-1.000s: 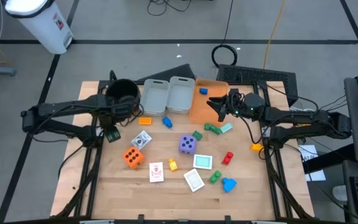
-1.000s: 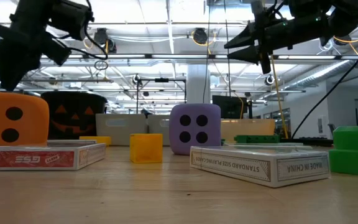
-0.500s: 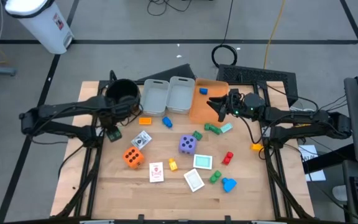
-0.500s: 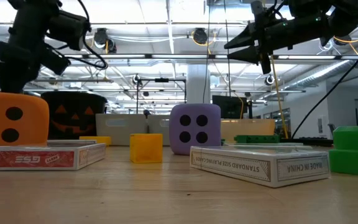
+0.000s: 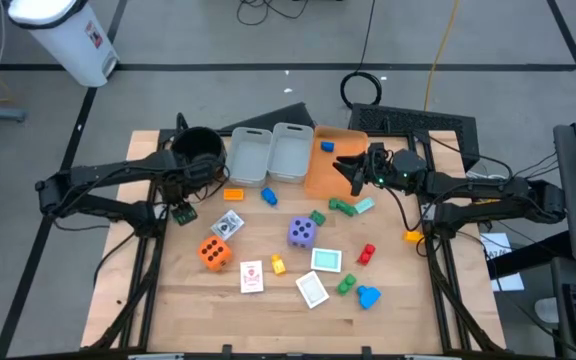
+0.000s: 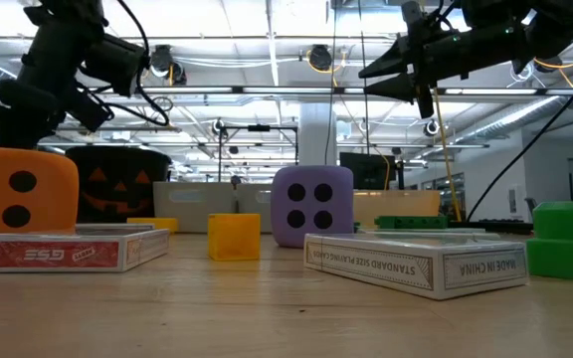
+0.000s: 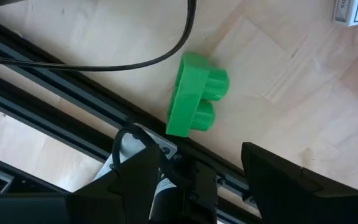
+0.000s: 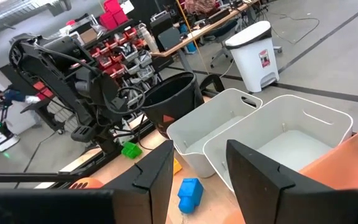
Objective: Pick & Place Toys
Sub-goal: Put the top light green game piece into the orange bin
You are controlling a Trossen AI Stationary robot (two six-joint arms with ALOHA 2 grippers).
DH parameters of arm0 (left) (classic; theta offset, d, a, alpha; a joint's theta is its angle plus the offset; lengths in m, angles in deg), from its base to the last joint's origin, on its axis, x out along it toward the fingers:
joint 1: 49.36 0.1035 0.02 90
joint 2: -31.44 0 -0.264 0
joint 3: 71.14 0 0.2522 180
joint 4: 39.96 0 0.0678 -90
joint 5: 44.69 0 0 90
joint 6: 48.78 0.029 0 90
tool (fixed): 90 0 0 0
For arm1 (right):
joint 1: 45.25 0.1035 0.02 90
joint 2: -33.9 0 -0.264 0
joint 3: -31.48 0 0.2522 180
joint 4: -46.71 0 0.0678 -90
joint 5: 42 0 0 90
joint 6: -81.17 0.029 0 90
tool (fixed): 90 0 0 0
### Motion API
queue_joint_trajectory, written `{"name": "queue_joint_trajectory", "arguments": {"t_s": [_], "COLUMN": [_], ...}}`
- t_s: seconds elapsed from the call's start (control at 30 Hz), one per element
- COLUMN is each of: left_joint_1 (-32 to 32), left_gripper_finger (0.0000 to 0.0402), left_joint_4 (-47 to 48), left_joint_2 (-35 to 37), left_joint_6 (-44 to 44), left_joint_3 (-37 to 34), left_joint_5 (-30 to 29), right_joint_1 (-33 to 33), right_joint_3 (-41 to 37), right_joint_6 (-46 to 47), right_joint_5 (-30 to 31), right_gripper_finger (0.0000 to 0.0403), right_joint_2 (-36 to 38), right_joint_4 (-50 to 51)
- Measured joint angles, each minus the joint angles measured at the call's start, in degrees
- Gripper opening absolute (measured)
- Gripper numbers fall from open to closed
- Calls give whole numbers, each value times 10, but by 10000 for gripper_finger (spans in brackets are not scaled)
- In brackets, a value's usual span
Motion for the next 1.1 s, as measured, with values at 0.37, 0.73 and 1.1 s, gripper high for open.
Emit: {"name": "queue_joint_trajectory", "arguments": {"t_s": [0.37, 0.73, 1.1], "left_joint_1": [-7, -11, -11], "left_gripper_finger": [244, 244, 244], "left_joint_4": [-2, -3, -7], "left_joint_2": [-23, -26, -26], "left_joint_6": [-22, -13, -69], "left_joint_3": [0, 0, 2], "left_joint_5": [-5, -11, -25], "right_joint_1": [0, 0, 0], "right_joint_3": [0, 0, 0], "right_joint_6": [-3, -17, -17], "right_joint_5": [0, 1, 1], "right_gripper_finger": [139, 139, 139], "right_joint_2": [0, -4, -4], "right_joint_4": [0, -1, 0]}}
